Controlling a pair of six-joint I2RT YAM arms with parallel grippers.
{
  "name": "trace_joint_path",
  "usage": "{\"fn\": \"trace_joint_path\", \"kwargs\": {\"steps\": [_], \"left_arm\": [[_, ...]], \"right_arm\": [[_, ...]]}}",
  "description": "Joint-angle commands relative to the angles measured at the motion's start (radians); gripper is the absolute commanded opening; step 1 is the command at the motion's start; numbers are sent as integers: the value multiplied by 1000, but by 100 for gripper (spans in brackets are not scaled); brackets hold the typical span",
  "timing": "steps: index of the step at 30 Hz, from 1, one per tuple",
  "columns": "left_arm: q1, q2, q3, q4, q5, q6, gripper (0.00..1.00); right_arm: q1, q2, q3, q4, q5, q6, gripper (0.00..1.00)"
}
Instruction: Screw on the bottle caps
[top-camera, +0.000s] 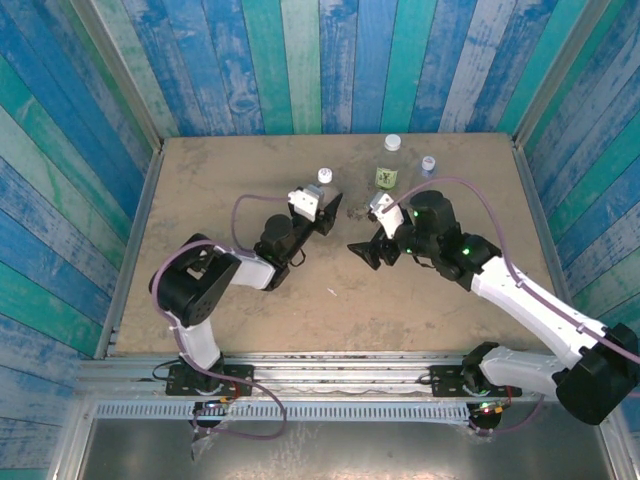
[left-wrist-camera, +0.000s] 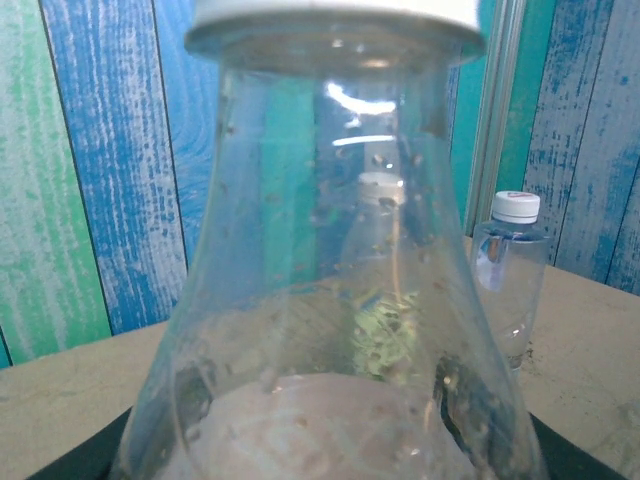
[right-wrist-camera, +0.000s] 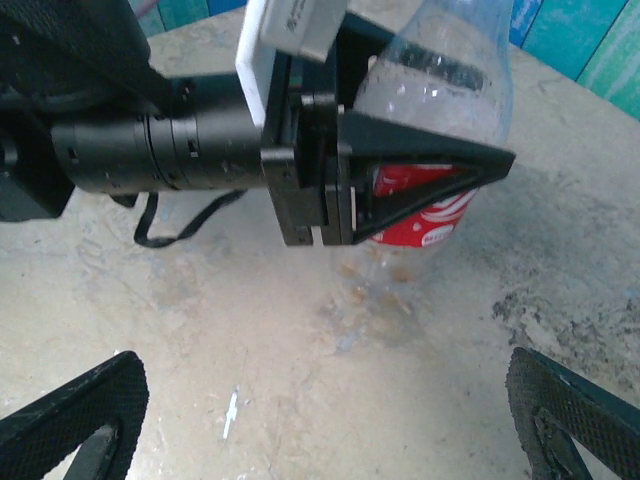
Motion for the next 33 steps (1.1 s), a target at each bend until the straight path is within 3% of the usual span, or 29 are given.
{"fn": "trace_joint_path", "kwargs": {"steps": [1,16,20,23,27,31,33], "left_arm": [[-1,49,-10,118,-42,-52,51],[-2,85,-72,136,5,13,56],[-2,79,-79,136,10,16,75],[-2,79,-83,142,12,14,82],[-2,80,-86,148,19,7,87],[-2,57,-92,145,29,-3,99],[-2,30,-94,120,31,-4,94]], "right_arm": [[2,7,-27,78,-17,8,95],[2,24,-40,110,8,26,95],[2,16,-35,109,27,26,95],[1,7,-34,104,38,26,95],[2,-2,-28,91,47,26,95],[0,-10,-29,90,57,36,95],[-3,-14,-33,99,55,46,95]]}}
